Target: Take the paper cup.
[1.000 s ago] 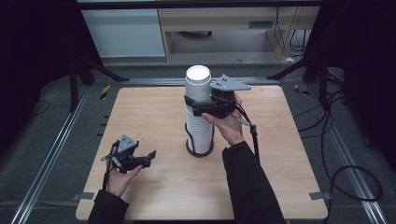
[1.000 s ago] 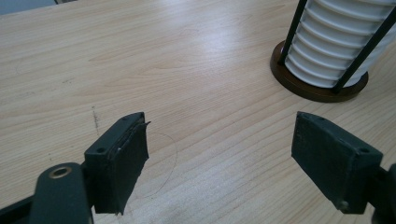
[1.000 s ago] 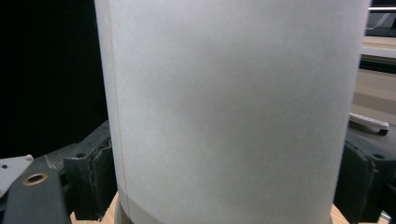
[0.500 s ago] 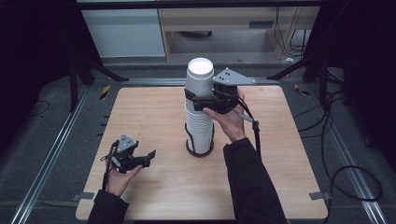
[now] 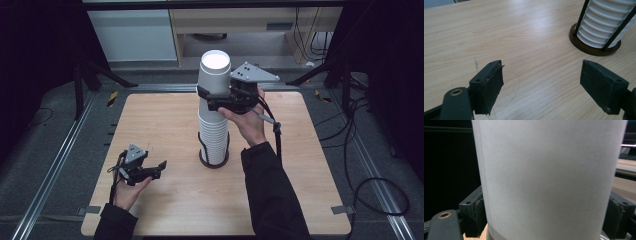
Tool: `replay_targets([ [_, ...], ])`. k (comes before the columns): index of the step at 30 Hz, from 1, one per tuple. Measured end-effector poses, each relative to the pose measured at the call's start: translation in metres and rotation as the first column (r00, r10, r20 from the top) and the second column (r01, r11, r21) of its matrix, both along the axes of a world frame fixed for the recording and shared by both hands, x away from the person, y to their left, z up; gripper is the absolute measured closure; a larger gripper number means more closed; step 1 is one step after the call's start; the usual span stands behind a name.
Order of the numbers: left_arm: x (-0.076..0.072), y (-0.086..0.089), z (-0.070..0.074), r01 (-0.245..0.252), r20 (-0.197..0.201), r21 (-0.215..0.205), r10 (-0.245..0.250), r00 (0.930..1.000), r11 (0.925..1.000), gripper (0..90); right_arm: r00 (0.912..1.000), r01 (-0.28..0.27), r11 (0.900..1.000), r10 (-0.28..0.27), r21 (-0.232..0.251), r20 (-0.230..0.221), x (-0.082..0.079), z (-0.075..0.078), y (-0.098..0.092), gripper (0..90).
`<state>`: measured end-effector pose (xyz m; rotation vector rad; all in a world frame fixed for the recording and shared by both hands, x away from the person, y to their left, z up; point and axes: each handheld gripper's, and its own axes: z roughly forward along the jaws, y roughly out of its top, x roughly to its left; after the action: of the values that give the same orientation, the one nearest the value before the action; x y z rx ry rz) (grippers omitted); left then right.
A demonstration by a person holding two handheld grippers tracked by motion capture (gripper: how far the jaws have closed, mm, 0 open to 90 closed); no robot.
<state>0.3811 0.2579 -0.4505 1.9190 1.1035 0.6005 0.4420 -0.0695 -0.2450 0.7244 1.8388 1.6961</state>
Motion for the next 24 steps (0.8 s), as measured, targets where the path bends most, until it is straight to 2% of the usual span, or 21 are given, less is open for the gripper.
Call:
replay_targets([
  [4, 0.000, 0.000, 0.001, 0.003, 0.001, -0.002, -0.003, 1.0000, 1.0000, 18.3, 0.9998, 0.003, 1.000, -0.003, 0.001, 0.021, -0.004, 0.011, -0.003, 12.9],
  [10, -0.001, 0.001, 0.001, 0.000, 0.004, -0.007, 0.000, 1.0000, 1.0000, 18.4, 0.9995, 0.013, 1.000, -0.013, 0.005, 0.030, -0.008, 0.016, -0.013, 12.9],
  [12, -0.001, 0.001, 0.002, 0.001, 0.004, -0.010, -0.001, 1.0000, 1.0000, 18.4, 0.9991, 0.021, 1.000, -0.021, 0.004, 0.037, -0.011, 0.017, -0.023, 12.9],
  [18, -0.001, 0.001, 0.002, 0.003, 0.005, -0.004, -0.003, 1.0000, 1.0000, 18.4, 0.9985, 0.041, 0.999, -0.041, 0.008, 0.037, -0.018, 0.015, -0.042, 12.9],
  [19, -0.001, 0.002, 0.002, 0.003, 0.005, -0.007, -0.003, 1.0000, 1.0000, 18.4, 0.9982, 0.047, 0.999, -0.047, 0.005, 0.038, -0.022, 0.012, -0.050, 12.9],
  [24, -0.002, 0.001, 0.003, 0.003, 0.009, -0.008, -0.003, 1.0000, 1.0000, 18.5, 0.9975, 0.066, 0.998, -0.065, -0.011, 0.027, -0.028, 0.003, -0.066, 12.9],
])
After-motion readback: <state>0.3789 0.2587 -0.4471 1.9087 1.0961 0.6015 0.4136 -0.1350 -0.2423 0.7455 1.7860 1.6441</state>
